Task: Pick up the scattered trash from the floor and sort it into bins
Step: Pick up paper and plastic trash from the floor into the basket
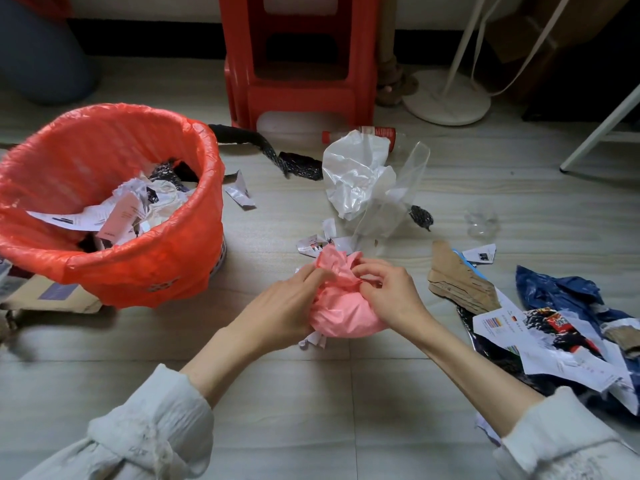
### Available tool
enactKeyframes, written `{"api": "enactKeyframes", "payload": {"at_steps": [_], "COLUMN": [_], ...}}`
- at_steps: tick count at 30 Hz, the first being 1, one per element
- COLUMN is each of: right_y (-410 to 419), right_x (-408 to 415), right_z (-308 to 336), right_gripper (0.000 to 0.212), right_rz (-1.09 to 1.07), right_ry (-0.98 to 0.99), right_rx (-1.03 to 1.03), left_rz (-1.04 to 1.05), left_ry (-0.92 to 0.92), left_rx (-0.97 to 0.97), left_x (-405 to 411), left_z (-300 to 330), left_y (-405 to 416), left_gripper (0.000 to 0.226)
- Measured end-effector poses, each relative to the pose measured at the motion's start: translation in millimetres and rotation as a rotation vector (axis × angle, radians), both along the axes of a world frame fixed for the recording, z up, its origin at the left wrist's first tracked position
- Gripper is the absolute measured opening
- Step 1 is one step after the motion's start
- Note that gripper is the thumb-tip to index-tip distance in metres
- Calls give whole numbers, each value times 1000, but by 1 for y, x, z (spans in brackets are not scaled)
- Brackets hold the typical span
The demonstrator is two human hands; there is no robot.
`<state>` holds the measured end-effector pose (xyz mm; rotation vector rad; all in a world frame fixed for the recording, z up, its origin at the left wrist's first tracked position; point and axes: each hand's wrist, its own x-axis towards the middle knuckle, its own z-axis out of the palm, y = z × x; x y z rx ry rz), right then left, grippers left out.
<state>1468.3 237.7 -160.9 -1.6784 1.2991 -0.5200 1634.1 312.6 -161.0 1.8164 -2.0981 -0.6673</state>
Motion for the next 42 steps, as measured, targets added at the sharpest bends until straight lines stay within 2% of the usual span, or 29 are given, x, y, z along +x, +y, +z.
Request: {"api": "enactKeyframes", "payload": {"at_steps": [4,6,9,11,15,19,23,25,27,31,35,38,42], "right_y": [7,12,18,19,24,19,3,-6,-14,-22,-23,-23,-25], "right_x": [0,0,3,2,-1,9,30,49,72,122,172,198,209], "right_z": [0,-1,-2,-3,-11,-2,35,52,62,69,69,65,48], "right_gripper": [25,24,21,26,20,15,16,26,39,38,53,54,51], "right_rz": [134,188,250,267,254,115,107,130,218,459,630,720,874], "right_ry": [55,-5,-44,-65,-102,-165,-253,-266,-190,-5,48,106,195], "right_rx": [-320,-432,-524,-532,-575,-515,-404,-344,-333,-514,-672,-799,-958], "left_rz": [42,-6,-58,-44,18,104,330,433,506,619,760,883,912], "left_ry": [-245,-295,-158,-34,-73,-64,29,112,114,109,157,120,-192], "left_rx": [-292,-300,-216,-187,-227,-310,-426,-497,-591,-695,-770,-727,-466], "left_x": [5,7,7,7,8,21,47,64,82,117,152,191,234], "left_z": [4,1,-6,-8,-6,9,48,75,98,125,145,143,112], "left_y": [-6,-8,-5,-4,-1,-3,-6,-8,-10,-9,-5,-6,-3], "left_gripper": [102,106,92,71,29,10,15,33,37,23,21,17,31]}}
